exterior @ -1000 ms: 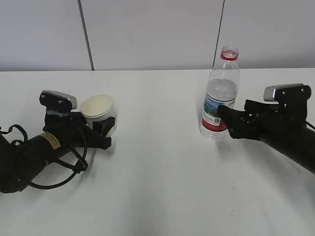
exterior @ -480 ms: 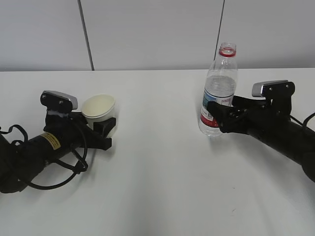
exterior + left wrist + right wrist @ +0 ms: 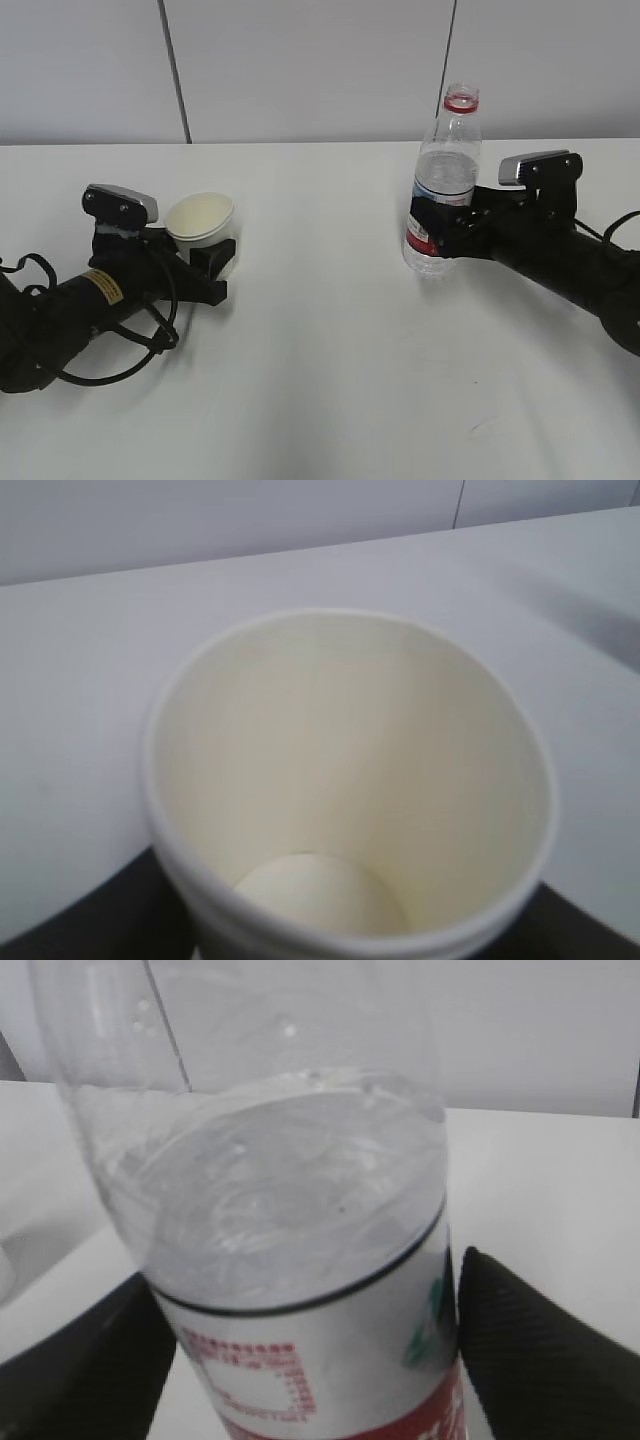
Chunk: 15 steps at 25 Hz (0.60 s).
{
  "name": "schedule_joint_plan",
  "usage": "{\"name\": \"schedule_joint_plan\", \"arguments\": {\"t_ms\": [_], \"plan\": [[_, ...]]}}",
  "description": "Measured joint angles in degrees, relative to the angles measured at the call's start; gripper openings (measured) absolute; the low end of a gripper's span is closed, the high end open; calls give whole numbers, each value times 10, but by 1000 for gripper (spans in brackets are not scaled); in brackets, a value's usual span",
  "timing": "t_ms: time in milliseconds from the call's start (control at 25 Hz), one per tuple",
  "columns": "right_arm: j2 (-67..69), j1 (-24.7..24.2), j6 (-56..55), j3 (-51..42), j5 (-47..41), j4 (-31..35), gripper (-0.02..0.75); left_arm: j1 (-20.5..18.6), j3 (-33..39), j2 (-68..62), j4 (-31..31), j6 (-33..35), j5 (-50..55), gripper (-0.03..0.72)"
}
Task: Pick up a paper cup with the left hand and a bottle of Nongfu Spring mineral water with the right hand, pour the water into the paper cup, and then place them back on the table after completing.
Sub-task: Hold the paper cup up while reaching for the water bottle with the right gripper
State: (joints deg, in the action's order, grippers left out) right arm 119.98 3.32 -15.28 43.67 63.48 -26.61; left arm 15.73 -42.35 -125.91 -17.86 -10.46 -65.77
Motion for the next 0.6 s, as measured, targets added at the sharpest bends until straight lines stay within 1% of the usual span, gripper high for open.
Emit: {"name": "schedule_joint_plan", "arguments": {"t_ms": [240, 600], "plan": [[8, 0, -1, 29, -17, -11, 641, 0, 0, 0, 0, 0, 0, 420], [41, 0, -9, 67, -17, -16, 641, 0, 0, 0, -13, 0, -1, 420]]}}
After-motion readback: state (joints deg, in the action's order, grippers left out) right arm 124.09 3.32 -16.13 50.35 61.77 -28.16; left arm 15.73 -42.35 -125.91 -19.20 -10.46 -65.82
